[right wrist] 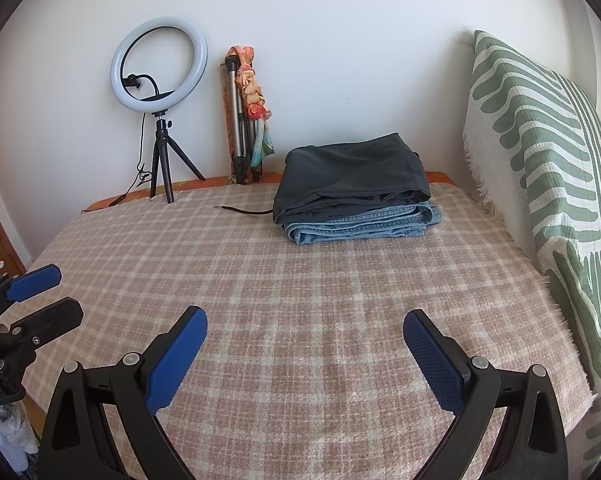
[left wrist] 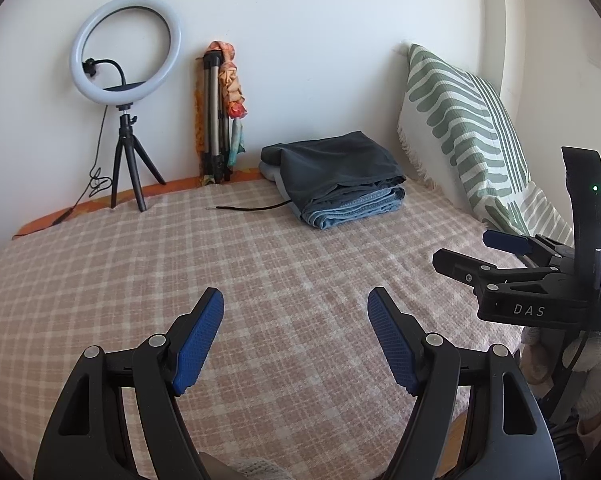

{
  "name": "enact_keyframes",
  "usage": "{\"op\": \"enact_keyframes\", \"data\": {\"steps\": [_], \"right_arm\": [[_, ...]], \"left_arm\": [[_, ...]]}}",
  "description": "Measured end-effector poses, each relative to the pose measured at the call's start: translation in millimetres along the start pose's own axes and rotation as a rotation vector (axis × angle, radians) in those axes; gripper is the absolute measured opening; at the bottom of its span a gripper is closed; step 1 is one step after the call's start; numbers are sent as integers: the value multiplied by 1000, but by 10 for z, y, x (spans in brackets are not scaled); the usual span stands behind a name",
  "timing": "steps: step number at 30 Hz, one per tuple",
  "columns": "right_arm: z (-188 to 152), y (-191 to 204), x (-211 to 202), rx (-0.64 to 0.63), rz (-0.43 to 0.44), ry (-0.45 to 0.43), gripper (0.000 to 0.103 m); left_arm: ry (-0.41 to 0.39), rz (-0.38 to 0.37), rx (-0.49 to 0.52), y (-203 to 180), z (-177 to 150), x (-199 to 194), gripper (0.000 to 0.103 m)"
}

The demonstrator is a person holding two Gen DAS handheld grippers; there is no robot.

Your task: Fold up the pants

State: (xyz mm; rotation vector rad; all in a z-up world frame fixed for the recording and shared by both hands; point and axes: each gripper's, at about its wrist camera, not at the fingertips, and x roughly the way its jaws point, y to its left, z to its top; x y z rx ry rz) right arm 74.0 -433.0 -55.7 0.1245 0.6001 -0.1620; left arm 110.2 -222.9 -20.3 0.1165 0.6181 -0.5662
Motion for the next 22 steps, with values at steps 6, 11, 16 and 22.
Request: {"op": "enact_keyframes", "data": {"steps": [6,11,16,22], "right_arm": [[-3,5,8,1,3,2,100],[-4,7,2,1,3,3,100],[-7,5,18,-1,4,5,100],[-18,-13,29,2,3,7,100]], "left_arm": [[0,8,6,-7,-1,2,75],[-1,15,8,-13,1,6,75],[-3,16,11,-14,-5,11,75],[-10,23,23,-34,-12,6,75]]}}
